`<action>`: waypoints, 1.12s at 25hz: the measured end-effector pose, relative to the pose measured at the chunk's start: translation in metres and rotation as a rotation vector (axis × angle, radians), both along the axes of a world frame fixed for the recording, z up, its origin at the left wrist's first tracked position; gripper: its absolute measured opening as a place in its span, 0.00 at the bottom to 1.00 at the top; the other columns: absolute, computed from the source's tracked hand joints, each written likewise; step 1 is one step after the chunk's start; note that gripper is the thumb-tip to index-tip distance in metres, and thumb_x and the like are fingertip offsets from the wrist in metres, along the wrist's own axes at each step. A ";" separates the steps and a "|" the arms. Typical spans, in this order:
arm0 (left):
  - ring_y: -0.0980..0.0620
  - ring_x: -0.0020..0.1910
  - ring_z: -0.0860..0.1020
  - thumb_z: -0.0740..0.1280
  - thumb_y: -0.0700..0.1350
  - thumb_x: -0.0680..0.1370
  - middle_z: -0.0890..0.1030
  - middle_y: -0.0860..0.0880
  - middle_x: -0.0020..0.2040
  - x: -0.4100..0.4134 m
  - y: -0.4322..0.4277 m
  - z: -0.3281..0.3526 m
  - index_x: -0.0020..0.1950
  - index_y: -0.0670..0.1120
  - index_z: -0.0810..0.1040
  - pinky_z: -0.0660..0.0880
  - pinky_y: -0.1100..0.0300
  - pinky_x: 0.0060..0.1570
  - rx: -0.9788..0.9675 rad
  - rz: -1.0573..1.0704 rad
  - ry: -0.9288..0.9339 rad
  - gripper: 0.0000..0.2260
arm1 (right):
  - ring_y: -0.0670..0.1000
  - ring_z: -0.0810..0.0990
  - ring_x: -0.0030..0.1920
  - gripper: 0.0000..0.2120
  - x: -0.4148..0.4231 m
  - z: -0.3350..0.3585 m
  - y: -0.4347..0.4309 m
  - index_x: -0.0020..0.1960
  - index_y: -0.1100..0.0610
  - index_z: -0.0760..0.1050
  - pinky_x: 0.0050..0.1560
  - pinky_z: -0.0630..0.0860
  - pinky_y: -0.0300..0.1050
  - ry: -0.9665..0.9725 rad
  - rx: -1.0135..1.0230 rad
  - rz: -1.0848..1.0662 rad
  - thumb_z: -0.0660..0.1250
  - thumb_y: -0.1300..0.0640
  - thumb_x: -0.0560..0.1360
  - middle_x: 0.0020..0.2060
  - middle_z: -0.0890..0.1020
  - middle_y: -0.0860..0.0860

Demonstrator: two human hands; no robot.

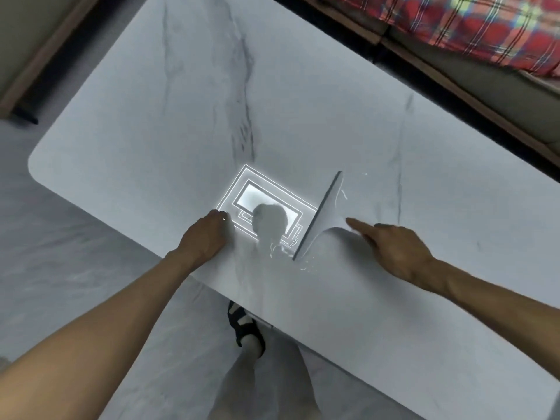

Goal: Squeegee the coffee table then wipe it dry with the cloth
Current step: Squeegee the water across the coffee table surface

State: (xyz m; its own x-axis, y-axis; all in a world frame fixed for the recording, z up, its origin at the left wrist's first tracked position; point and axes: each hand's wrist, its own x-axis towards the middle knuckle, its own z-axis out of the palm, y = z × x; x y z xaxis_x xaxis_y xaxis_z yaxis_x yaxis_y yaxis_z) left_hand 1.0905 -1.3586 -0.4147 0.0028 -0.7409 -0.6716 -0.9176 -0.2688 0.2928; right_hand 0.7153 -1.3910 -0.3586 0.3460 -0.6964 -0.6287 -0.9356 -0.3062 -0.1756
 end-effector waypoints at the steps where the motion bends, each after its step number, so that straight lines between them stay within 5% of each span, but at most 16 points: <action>1: 0.39 0.61 0.75 0.57 0.34 0.77 0.74 0.40 0.65 0.007 0.011 0.002 0.67 0.39 0.72 0.71 0.54 0.56 0.004 0.021 0.015 0.18 | 0.60 0.80 0.51 0.22 0.004 0.003 -0.009 0.75 0.38 0.56 0.46 0.73 0.47 -0.031 -0.035 -0.034 0.49 0.50 0.82 0.50 0.81 0.53; 4: 0.40 0.64 0.73 0.58 0.35 0.76 0.73 0.42 0.69 0.031 0.033 0.003 0.71 0.42 0.68 0.70 0.52 0.62 0.034 0.134 0.010 0.22 | 0.65 0.78 0.57 0.20 0.045 -0.001 -0.063 0.73 0.43 0.62 0.56 0.75 0.55 -0.185 -0.193 -0.261 0.51 0.50 0.82 0.61 0.79 0.59; 9: 0.39 0.60 0.74 0.59 0.36 0.75 0.76 0.40 0.64 0.061 0.056 0.000 0.67 0.40 0.70 0.70 0.54 0.55 0.074 0.259 -0.004 0.19 | 0.66 0.75 0.57 0.22 0.154 -0.031 -0.122 0.70 0.51 0.65 0.50 0.69 0.49 -0.260 -0.152 -0.650 0.49 0.59 0.78 0.58 0.78 0.62; 16: 0.42 0.64 0.72 0.59 0.38 0.76 0.72 0.43 0.68 0.071 0.076 -0.005 0.70 0.42 0.67 0.69 0.56 0.58 0.065 0.292 0.054 0.21 | 0.64 0.79 0.43 0.26 0.169 -0.046 0.011 0.73 0.47 0.60 0.40 0.70 0.49 -0.232 -0.090 -0.301 0.52 0.61 0.76 0.40 0.79 0.57; 19: 0.43 0.64 0.72 0.58 0.38 0.77 0.71 0.44 0.70 0.068 0.081 -0.005 0.71 0.43 0.66 0.69 0.55 0.61 0.110 0.262 0.099 0.21 | 0.61 0.79 0.42 0.26 0.119 -0.037 0.062 0.76 0.41 0.55 0.42 0.74 0.50 -0.111 -0.041 -0.082 0.52 0.57 0.81 0.43 0.80 0.54; 23: 0.45 0.62 0.74 0.58 0.42 0.79 0.74 0.46 0.67 0.062 0.091 -0.003 0.71 0.45 0.68 0.72 0.53 0.60 0.132 0.240 0.056 0.20 | 0.55 0.80 0.43 0.21 0.064 -0.012 0.087 0.74 0.36 0.59 0.40 0.71 0.46 -0.018 -0.078 -0.047 0.48 0.47 0.82 0.43 0.81 0.48; 26: 0.48 0.46 0.78 0.57 0.45 0.79 0.82 0.47 0.51 0.060 0.101 -0.004 0.51 0.45 0.76 0.71 0.57 0.41 -0.031 0.295 -0.069 0.10 | 0.53 0.81 0.52 0.20 0.077 0.000 0.090 0.71 0.34 0.61 0.47 0.74 0.46 -0.109 -0.066 -0.022 0.46 0.39 0.80 0.52 0.83 0.44; 28: 0.49 0.40 0.76 0.57 0.48 0.80 0.80 0.49 0.42 0.060 0.106 -0.005 0.42 0.46 0.74 0.66 0.58 0.36 -0.117 0.313 -0.136 0.11 | 0.53 0.80 0.55 0.19 0.115 -0.007 0.094 0.71 0.33 0.61 0.50 0.74 0.47 -0.203 0.011 0.094 0.48 0.40 0.81 0.56 0.82 0.44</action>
State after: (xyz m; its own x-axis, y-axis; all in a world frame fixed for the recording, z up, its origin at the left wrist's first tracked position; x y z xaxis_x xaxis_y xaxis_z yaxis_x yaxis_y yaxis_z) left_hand 1.1505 -1.2526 -0.4196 0.3258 -0.7616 -0.5602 -0.8286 -0.5153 0.2188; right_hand 0.8305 -1.2971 -0.3657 0.5290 -0.6488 -0.5470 -0.8483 -0.3873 -0.3611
